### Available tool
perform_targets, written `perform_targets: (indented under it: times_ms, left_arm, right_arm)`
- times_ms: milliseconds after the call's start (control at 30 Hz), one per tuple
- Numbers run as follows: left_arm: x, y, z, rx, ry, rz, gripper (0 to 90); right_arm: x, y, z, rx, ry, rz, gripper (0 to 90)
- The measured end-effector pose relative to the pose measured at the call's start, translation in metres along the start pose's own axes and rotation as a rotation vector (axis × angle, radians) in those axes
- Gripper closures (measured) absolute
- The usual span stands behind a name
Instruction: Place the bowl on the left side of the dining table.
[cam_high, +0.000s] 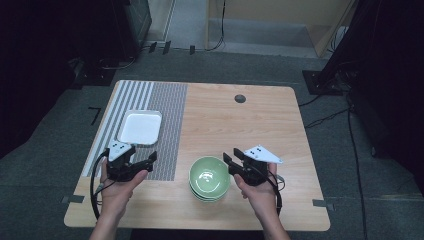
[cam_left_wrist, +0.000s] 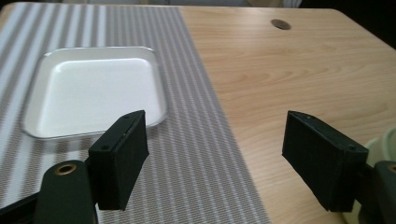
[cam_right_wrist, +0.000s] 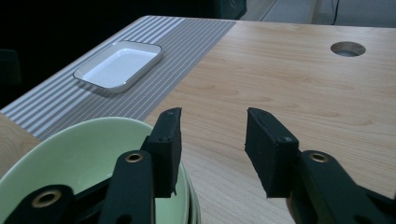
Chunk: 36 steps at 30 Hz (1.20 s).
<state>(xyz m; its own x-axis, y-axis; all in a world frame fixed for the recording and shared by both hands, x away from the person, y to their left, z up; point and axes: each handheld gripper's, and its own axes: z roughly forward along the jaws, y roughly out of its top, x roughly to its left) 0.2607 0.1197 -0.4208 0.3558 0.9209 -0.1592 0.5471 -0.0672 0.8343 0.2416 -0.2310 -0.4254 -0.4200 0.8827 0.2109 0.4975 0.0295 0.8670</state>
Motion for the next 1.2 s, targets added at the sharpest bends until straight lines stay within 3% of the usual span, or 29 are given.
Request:
perform_targets:
  times_ms: [33, 67, 100, 200, 233, 267, 300, 600, 667, 700, 833, 1000, 1100, 1200]
  left_arm:
    - [-0.008, -0.002, 0.003, 0.001, -0.019, 0.004, 22.9]
    - [-0.008, -0.002, 0.003, 0.001, -0.019, 0.004, 23.2]
    - [-0.018, -0.002, 0.004, -0.001, -0.032, 0.033, 23.5]
    - [-0.025, -0.002, 0.004, -0.005, -0.056, 0.04, 24.1]
    - [-0.031, -0.002, 0.004, -0.007, -0.069, 0.05, 24.2]
    - [-0.031, -0.002, 0.004, -0.007, -0.069, 0.05, 24.4]
    - [-0.036, -0.003, 0.004, -0.007, -0.08, 0.057, 24.4]
    - [-0.048, -0.005, 0.006, 0.0, -0.108, 0.082, 25.1]
    - [-0.05, -0.006, 0.006, 0.003, -0.109, 0.091, 25.4]
    - [-0.052, -0.006, 0.006, 0.01, -0.113, 0.101, 25.9]
    - [-0.055, -0.007, 0.007, 0.016, -0.117, 0.117, 26.1]
    - [-0.057, -0.007, 0.008, 0.02, -0.119, 0.122, 26.1]
    - [-0.058, -0.007, 0.008, 0.018, -0.121, 0.12, 26.1]
    - [-0.058, -0.008, 0.009, 0.022, -0.12, 0.122, 26.1]
  right_arm:
    - [-0.003, 0.0, -0.001, 0.001, 0.017, 0.021, 60.1]
    - [-0.003, 0.0, -0.001, 0.001, 0.017, 0.021, 60.1]
    - [-0.005, -0.001, 0.002, 0.032, 0.067, 0.038, 58.9]
    - [-0.005, -0.003, 0.004, 0.058, 0.081, 0.04, 61.6]
    - [-0.005, -0.006, 0.005, 0.061, 0.12, 0.061, 69.4]
    - [-0.005, -0.006, 0.005, 0.061, 0.12, 0.061, 69.4]
    - [-0.006, -0.006, 0.006, 0.071, 0.175, 0.082, 73.3]
    - [-0.004, -0.009, 0.008, 0.117, 0.157, 0.055, 70.6]
    - [-0.002, -0.01, 0.008, 0.135, 0.149, 0.038, 72.3]
    - [0.0, -0.011, 0.009, 0.152, 0.109, 0.014, 75.0]
    - [0.004, -0.014, 0.012, 0.175, 0.089, -0.008, 82.7]
    - [0.005, -0.015, 0.012, 0.152, 0.087, -0.046, 85.7]
    - [0.014, -0.013, 0.007, 0.076, 0.064, -0.164, 86.4]
    - [0.02, -0.011, 0.004, 0.046, 0.049, -0.203, 86.0]
